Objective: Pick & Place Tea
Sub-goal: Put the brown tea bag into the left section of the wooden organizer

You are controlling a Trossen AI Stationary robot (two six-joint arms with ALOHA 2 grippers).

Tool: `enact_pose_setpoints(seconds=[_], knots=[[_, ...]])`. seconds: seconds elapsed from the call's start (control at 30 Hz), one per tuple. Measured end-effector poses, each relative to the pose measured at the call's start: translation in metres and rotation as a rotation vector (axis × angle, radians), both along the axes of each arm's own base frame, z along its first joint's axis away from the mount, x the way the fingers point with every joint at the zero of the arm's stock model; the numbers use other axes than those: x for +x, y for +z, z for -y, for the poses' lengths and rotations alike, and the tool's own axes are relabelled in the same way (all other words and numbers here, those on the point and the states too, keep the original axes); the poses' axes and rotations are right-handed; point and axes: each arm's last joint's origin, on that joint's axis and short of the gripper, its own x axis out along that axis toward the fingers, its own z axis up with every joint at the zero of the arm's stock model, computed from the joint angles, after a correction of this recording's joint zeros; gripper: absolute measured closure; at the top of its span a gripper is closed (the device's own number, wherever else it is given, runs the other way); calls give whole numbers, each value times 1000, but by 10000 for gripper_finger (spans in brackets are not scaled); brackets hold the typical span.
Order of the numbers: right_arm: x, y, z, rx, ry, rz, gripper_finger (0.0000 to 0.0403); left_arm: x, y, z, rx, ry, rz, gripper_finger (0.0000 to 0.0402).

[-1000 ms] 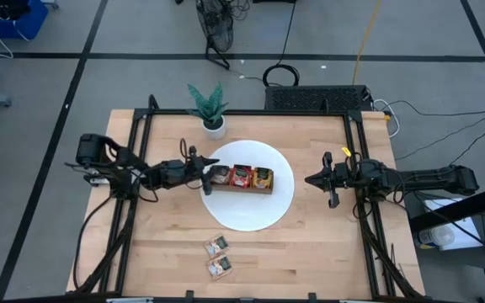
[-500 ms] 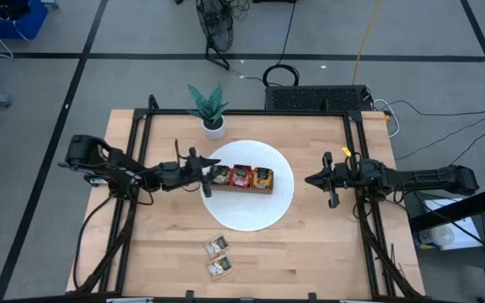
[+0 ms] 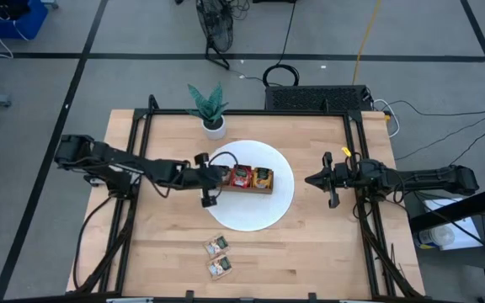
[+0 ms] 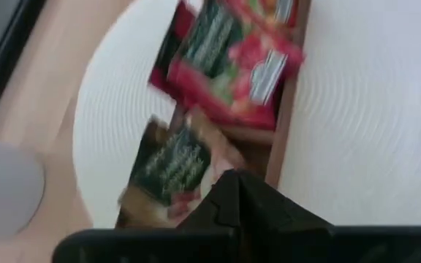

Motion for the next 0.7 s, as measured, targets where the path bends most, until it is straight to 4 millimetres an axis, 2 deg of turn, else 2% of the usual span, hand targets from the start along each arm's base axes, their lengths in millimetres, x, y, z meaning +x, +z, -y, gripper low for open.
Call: enact_pose_setpoints(seconds=[0.13, 0.43, 0.7], knots=[[0, -1, 0, 0, 0, -5, 398, 6, 3, -1, -6, -8, -41, 398], [0, 0, 0, 0, 0, -2, 399, 12, -24, -7, -65, 17, -146, 399], [0, 0, 0, 0, 0, -4, 399, 18, -32, -8, -16, 51, -143, 400]])
